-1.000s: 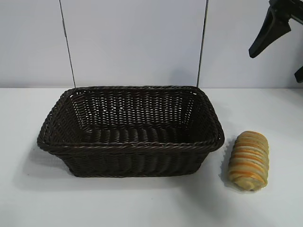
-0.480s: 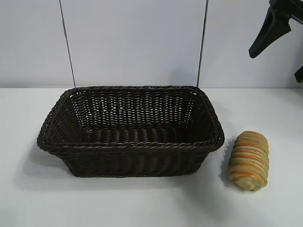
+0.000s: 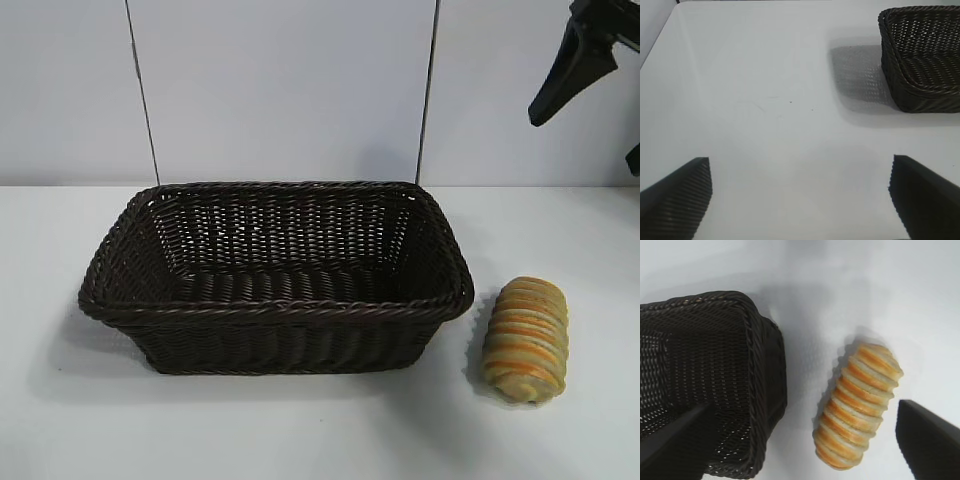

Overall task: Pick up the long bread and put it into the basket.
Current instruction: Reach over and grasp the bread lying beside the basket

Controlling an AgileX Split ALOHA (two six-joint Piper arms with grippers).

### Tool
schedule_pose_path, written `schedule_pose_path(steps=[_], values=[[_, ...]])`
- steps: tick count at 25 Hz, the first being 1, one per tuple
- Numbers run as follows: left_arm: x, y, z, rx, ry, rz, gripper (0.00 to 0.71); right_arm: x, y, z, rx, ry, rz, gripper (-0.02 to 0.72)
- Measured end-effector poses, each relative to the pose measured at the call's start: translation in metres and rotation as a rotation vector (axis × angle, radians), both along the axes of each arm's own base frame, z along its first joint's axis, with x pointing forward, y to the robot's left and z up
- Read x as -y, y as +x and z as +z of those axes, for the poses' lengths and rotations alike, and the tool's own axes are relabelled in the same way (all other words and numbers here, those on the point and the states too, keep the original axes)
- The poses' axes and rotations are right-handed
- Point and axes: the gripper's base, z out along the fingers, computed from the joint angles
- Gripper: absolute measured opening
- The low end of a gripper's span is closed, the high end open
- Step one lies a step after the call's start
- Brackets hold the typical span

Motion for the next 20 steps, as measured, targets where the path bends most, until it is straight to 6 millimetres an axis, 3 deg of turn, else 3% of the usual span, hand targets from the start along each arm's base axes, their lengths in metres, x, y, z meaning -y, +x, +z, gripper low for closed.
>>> schedule_pose_path(steps=[4,12,20], values=[[0.000,0.000,0.000,-0.001,0.000,0.000,0.694,0.003,-0.003,-0.011,-0.015,-0.026,-0.023,0.695],[0.000,0.000,0.000,-0.001,0.000,0.000,0.694,0.002,-0.019,-0.063,0.027,-0.008,-0.100,0.695],[0.000,0.000,0.000,-0.001,0.000,0.000,0.694,-0.035,-0.013,-0.084,0.060,0.002,-0.027,0.695]])
